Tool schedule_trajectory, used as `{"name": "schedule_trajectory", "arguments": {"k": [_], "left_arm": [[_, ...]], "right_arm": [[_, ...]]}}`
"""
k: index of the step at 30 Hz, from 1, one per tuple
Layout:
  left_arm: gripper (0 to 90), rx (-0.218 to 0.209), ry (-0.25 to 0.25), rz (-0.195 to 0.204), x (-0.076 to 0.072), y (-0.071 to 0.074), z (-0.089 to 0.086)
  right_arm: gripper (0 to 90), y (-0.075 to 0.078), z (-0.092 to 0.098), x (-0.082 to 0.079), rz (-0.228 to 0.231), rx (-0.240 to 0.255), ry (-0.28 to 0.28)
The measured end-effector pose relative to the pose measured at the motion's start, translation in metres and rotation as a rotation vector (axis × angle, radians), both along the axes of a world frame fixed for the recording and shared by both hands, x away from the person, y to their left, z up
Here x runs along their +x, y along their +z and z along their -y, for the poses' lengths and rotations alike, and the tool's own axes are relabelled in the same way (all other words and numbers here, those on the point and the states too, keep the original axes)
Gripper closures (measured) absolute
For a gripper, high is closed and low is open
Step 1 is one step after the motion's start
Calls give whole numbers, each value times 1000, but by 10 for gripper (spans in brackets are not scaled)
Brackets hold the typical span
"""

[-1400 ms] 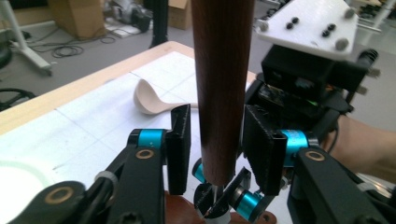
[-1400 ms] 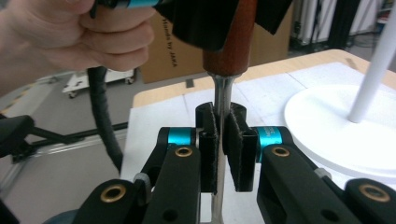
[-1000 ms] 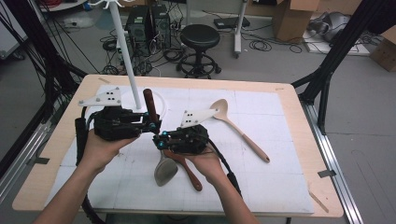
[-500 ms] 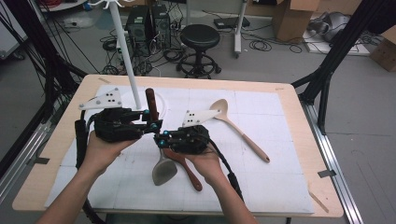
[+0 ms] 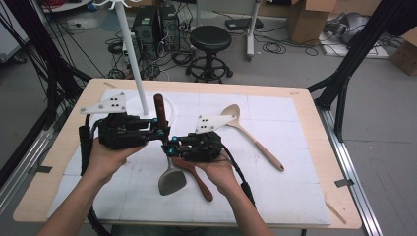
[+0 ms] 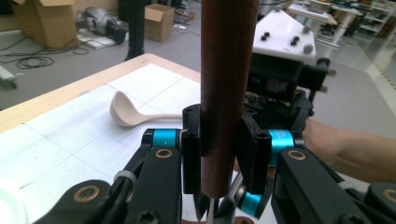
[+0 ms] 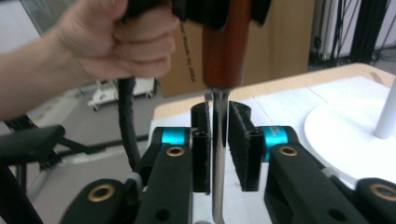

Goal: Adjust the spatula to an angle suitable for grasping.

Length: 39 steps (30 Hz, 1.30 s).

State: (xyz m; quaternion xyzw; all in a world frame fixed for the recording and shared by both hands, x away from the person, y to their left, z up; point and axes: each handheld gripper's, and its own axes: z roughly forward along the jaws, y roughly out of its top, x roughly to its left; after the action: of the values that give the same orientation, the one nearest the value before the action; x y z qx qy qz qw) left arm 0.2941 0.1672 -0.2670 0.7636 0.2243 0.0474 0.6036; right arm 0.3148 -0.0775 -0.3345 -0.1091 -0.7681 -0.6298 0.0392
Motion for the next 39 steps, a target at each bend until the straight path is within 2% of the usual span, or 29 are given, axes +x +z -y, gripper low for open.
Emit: {"name": "schedule_trajectory", "arguments": {"k": [3, 4, 6, 8, 11, 12, 13, 17, 19, 21, 22, 25, 28, 33, 35, 39], "left_arm": [[732, 8, 5, 7, 0, 0, 1], [728, 7, 21, 5, -1, 0, 2], [695, -3, 44, 3, -1, 1, 1], [648, 5, 77, 11, -2, 1, 2], [661, 19, 99, 12, -3, 0, 3], [677, 13, 92, 14, -3, 0, 3], [730, 17, 93, 22, -3, 1, 3], [732, 4, 64, 13, -2, 0, 3], [733, 7, 58, 11, -1, 0, 1], [734, 3, 62, 17, 0, 1, 0], [734, 3, 62, 21, 0, 1, -1], [734, -3, 63, 19, 2, 1, -5], [734, -16, 60, 17, 5, 2, -9], [734, -16, 56, 20, 9, 6, -13], [734, -10, 53, 26, 10, 8, -14], [734, -7, 52, 29, 14, 12, -17]], "right_arm": [[841, 0, 0, -1, 6, -4, -4], [843, 1, 0, -1, 6, -6, -9], [846, 0, -1, -3, 3, -9, -35], [847, 0, -2, -4, 5, -19, -64], [848, 0, -3, -6, 16, -23, -91], [847, 1, -3, -6, 19, -23, -102], [847, 1, -3, -6, 19, -24, -106], [832, 2, -1, -7, 17, -33, -101], [779, 2, 2, -6, 14, -24, -87], [703, 4, 7, -6, 13, -29, -101], [695, 5, 11, -5, 12, -34, -102], [600, 5, 21, -6, 22, -61, -122], [504, 2, 32, -5, 13, -91, -144], [412, -6, 51, -3, -4, -140, -183], [362, -9, 58, -4, -11, -148, -205], [320, -15, 75, -3, -27, -153, -241]]}}
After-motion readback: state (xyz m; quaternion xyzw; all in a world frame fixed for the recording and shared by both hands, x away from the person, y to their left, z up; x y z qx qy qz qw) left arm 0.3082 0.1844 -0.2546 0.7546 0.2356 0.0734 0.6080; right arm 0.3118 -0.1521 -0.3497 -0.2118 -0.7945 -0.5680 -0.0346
